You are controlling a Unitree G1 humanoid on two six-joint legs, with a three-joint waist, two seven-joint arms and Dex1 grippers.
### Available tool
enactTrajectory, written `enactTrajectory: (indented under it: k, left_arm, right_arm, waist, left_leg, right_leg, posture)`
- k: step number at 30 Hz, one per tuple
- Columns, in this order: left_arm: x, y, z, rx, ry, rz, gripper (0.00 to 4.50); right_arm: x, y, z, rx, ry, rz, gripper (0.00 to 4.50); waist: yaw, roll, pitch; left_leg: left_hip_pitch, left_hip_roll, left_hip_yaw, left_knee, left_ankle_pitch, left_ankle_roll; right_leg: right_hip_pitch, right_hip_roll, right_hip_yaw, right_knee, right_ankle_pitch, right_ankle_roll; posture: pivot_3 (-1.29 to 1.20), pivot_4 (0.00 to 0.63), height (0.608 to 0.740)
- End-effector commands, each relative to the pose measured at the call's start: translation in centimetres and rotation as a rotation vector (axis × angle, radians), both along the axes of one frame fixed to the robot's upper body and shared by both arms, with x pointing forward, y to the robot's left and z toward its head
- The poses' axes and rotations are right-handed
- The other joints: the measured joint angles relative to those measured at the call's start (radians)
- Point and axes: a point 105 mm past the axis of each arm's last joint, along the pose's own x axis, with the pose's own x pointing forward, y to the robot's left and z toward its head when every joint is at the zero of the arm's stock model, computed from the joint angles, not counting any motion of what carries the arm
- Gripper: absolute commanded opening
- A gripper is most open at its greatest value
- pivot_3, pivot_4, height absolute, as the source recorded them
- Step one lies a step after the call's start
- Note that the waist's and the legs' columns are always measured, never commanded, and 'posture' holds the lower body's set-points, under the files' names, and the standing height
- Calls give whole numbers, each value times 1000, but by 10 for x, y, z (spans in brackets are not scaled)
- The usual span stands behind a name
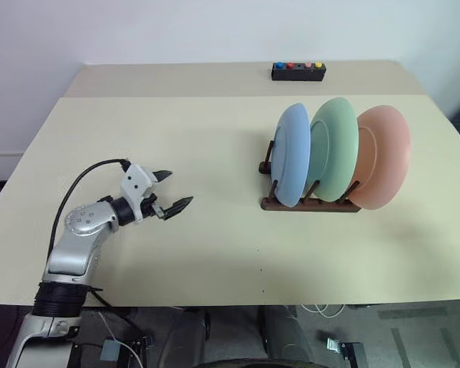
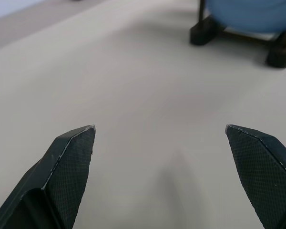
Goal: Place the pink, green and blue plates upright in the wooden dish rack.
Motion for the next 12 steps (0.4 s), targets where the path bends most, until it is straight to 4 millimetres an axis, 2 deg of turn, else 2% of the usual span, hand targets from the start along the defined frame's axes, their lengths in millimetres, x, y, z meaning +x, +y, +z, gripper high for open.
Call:
enactTrajectory:
  k: [1, 4, 12]
  left_arm:
    - [-3, 17, 5, 13, -29, 37, 4500]
    - [-9, 24, -4, 14, -5, 57, 4500]
    - [-14, 20, -7, -7, -16, 71, 4500]
  right_arm:
    - [-2, -3, -3, -28, -11, 7, 95]
    - [-2, -2, -10, -10, -6, 13, 95]
    - [10, -5, -16, -55, 4, 54, 95]
  waist:
    - [2, 0, 0]
    - [3, 0, 0]
    - [5, 1, 0]
  left_leg:
    - [0, 0, 0, 0, 0, 0]
    - [0, 0, 0, 1, 0, 0]
    - [0, 0, 0, 1, 0, 0]
  right_leg:
    - [0, 0, 0, 0, 0, 0]
    - [1, 0, 0, 0, 0, 0]
    - [1, 0, 0, 0, 0, 0]
  posture:
    - [0, 150, 740]
    - [0, 150, 740]
    - [0, 150, 740]
